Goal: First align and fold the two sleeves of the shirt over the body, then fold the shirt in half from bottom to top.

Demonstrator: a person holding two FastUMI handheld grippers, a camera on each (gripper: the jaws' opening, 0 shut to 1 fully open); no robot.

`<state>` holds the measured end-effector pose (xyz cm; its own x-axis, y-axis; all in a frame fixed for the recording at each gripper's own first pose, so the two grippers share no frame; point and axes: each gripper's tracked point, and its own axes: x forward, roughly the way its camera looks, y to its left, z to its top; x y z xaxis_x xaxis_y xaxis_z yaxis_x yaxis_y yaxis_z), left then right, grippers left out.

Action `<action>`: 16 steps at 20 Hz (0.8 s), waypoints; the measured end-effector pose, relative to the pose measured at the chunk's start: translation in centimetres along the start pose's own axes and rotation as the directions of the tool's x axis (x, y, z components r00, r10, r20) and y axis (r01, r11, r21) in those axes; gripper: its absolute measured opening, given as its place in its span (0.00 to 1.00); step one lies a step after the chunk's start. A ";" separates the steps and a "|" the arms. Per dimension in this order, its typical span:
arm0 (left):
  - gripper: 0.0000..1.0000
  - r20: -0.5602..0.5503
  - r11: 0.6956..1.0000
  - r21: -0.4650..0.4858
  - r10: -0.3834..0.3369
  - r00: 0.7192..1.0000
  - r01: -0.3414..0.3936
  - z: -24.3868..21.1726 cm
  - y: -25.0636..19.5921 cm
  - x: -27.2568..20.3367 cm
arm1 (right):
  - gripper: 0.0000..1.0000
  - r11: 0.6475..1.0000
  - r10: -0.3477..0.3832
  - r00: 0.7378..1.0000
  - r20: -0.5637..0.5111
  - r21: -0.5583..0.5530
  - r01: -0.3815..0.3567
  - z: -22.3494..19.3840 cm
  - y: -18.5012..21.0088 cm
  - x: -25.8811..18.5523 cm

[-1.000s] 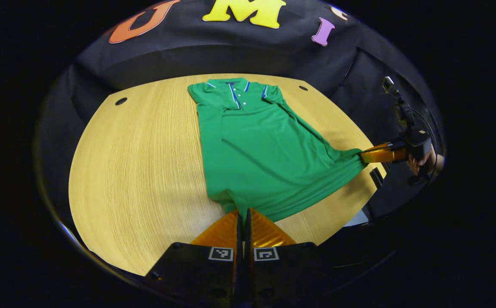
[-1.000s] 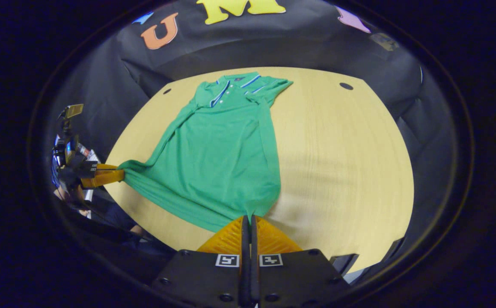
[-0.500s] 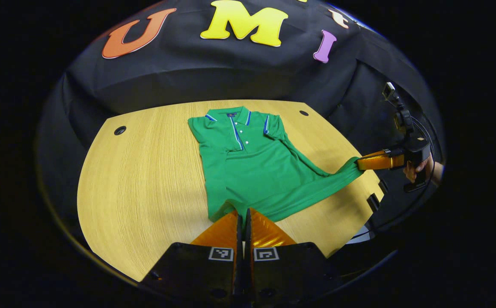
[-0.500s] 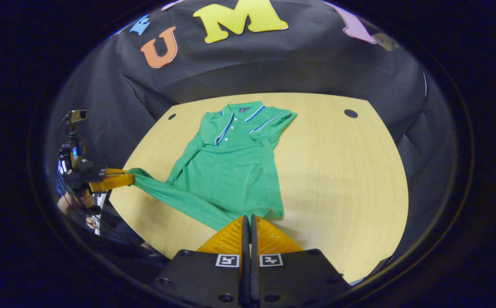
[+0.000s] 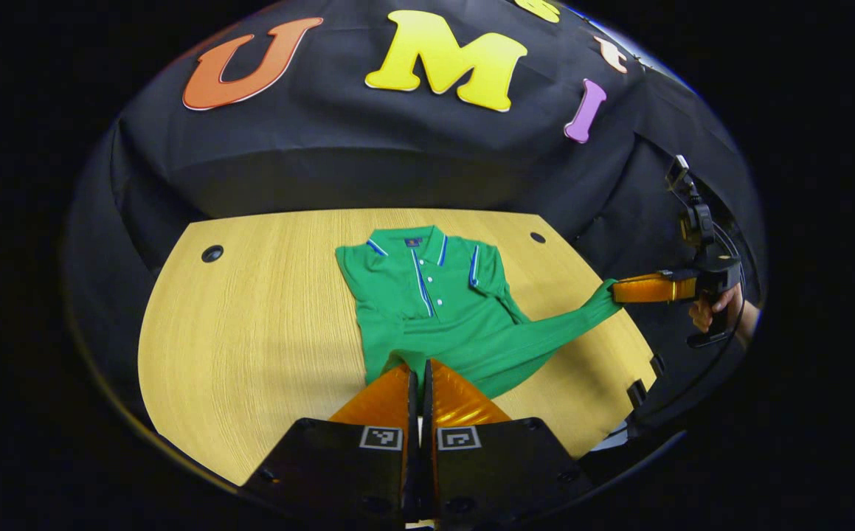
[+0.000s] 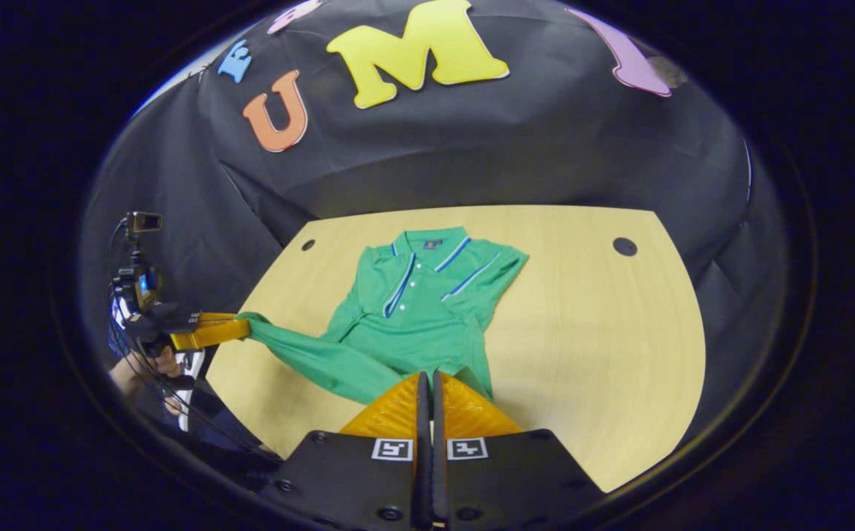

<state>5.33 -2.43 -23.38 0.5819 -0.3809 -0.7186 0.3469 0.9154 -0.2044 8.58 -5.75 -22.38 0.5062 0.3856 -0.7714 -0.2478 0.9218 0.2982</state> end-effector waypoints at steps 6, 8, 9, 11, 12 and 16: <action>0.04 0.049 1.000 -0.018 0.014 0.999 -0.013 5.5 1.2 2.3 | 0.02 0.999 -0.006 0.999 0.046 -0.054 0.009 5.1 -1.0 1.7; 0.04 0.058 1.000 -0.006 0.020 0.998 -0.019 7.2 1.8 3.3 | 0.02 0.997 -0.010 0.998 0.060 -0.070 0.014 6.9 -1.5 2.7; 0.04 0.063 1.000 0.002 0.024 0.998 -0.025 7.9 2.3 3.8 | 0.02 0.996 -0.015 0.997 0.069 -0.083 0.021 7.9 -2.0 3.2; 0.04 0.073 0.999 0.006 0.032 0.997 -0.032 9.4 3.1 5.0 | 0.05 0.995 -0.018 0.996 0.091 -0.098 0.027 9.9 -2.6 4.6; 0.04 0.079 0.999 0.005 0.036 0.996 -0.037 10.0 3.5 5.6 | 0.05 0.994 -0.020 0.995 0.101 -0.104 0.030 10.6 -2.9 5.3; 0.04 0.111 0.997 0.006 0.074 0.991 -0.075 12.0 5.5 9.1 | 0.04 0.989 -0.028 0.988 0.153 -0.138 0.049 13.4 -4.0 9.0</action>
<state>21.35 -2.41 -23.01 0.6843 -0.3242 -0.6532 0.3066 0.9406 -0.1456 25.17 -5.39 -22.98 0.6333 0.3615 -0.6843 -0.3343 0.9252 0.1794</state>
